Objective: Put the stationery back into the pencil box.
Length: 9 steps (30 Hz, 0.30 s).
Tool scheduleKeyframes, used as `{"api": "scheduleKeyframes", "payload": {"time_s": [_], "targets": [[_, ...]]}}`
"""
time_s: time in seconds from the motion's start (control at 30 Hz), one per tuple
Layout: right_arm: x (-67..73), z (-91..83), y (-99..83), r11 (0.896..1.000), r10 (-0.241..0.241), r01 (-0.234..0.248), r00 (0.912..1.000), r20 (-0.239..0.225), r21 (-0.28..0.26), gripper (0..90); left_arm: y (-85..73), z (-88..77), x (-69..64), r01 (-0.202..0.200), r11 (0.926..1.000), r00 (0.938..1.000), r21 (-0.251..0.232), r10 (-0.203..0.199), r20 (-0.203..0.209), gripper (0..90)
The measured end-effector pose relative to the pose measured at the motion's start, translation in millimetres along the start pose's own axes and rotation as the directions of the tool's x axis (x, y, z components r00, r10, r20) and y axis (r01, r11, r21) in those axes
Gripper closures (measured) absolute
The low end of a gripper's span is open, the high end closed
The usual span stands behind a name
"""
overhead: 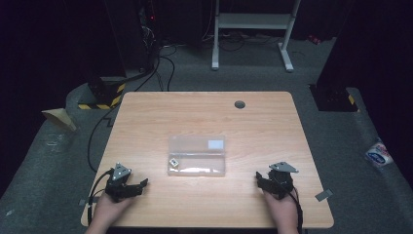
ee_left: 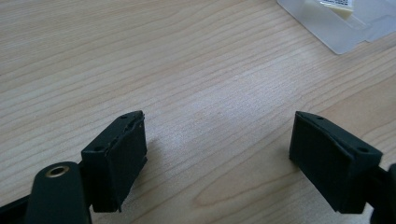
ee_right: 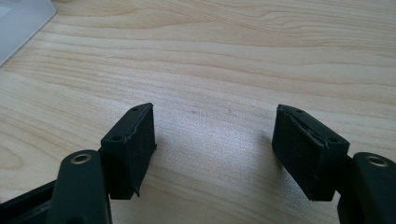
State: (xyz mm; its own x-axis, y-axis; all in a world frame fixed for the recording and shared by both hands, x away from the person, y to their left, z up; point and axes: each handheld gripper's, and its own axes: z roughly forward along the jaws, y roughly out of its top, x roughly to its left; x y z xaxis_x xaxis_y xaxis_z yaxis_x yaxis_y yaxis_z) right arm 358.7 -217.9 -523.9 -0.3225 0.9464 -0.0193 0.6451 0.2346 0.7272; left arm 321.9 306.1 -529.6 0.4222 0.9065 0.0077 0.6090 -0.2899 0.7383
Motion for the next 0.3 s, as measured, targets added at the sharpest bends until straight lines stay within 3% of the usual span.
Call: {"api": "scheduleKeyframes", "payload": {"time_s": [0.3], "targets": [[0.7,-0.4,-0.4,1.0,0.004,-0.004,1.0,0.0,0.001,29.6,-0.1,0.1,-0.1,0.001,1.0,1.0,-0.002,-0.001,-0.001,18.9]]}}
